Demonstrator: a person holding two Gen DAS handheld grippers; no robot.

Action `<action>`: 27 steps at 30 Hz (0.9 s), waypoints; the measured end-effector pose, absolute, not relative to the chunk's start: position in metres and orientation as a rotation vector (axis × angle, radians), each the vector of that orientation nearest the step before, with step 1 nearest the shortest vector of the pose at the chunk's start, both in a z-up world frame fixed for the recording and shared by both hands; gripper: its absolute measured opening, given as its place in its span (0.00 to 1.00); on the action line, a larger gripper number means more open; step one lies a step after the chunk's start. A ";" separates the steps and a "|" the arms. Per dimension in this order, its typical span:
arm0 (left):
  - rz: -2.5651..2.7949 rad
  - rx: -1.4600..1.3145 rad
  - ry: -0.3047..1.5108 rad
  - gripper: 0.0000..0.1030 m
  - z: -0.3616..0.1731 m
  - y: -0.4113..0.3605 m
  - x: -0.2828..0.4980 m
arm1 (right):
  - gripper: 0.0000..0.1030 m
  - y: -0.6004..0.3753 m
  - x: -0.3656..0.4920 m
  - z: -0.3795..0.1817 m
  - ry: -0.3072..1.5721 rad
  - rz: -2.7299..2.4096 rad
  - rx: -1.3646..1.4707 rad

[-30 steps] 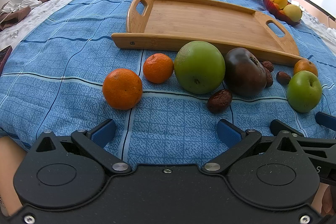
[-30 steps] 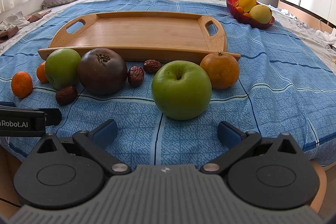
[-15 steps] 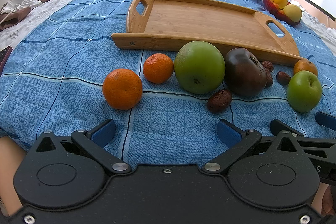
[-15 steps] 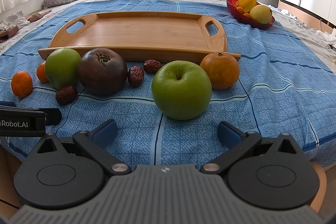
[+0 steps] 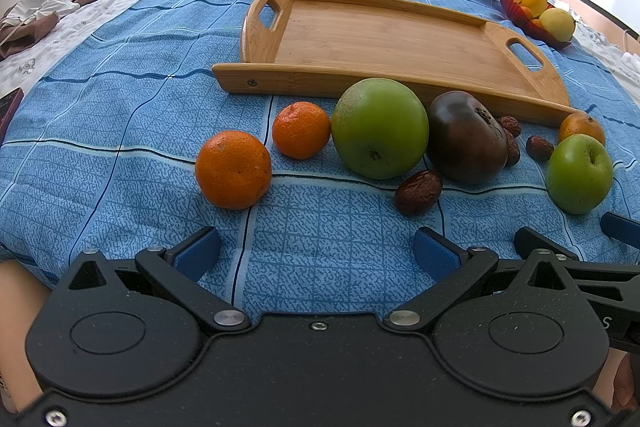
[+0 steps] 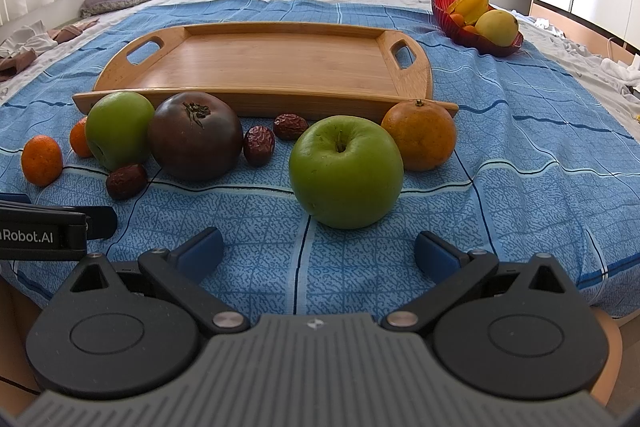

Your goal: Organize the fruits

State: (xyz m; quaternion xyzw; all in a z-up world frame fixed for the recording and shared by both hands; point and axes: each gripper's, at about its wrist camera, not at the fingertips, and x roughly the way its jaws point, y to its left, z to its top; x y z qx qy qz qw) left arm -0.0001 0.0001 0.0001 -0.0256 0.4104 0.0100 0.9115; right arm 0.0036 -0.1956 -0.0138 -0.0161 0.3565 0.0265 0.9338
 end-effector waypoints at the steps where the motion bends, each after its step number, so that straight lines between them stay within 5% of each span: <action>1: 0.021 -0.053 0.846 1.00 0.000 0.000 0.000 | 1.00 -0.196 0.004 -0.014 0.729 0.054 -0.033; 27: 0.021 -0.043 0.839 1.00 0.000 0.001 0.000 | 1.00 -0.198 -0.001 -0.011 0.702 0.064 -0.027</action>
